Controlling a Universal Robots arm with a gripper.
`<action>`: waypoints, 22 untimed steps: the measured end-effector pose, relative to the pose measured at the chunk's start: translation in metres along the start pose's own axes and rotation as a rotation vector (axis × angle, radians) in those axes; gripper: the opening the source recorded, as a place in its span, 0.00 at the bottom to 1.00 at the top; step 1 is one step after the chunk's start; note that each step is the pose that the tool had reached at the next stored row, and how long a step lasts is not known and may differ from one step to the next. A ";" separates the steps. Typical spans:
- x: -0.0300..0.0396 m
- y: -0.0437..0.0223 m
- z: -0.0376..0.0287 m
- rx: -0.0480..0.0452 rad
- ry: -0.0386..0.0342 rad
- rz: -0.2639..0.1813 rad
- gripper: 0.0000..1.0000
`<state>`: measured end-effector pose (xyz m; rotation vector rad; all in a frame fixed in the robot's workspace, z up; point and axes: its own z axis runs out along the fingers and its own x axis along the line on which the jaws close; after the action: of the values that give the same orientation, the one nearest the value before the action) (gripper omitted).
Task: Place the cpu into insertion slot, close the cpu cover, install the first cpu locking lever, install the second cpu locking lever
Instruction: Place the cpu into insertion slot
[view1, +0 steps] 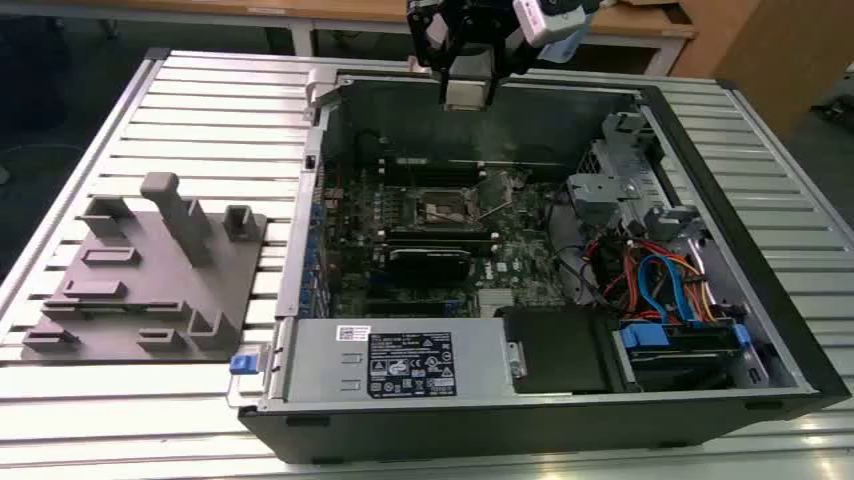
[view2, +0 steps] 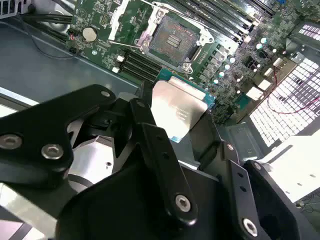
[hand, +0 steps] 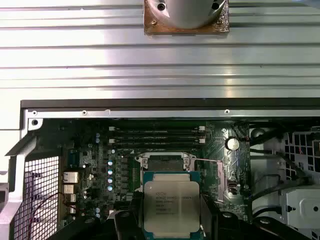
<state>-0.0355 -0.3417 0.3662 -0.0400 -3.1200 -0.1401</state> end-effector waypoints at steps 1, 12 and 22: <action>0.0000 0.0000 0.0000 0.0000 0.0000 0.000 0.54; 0.0003 0.0000 0.0001 -0.0003 -0.0015 0.017 0.54; 0.0003 0.0000 0.0001 -0.0005 -0.0023 0.025 0.54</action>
<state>-0.0358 -0.3417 0.3661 -0.0793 -3.1204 -0.1405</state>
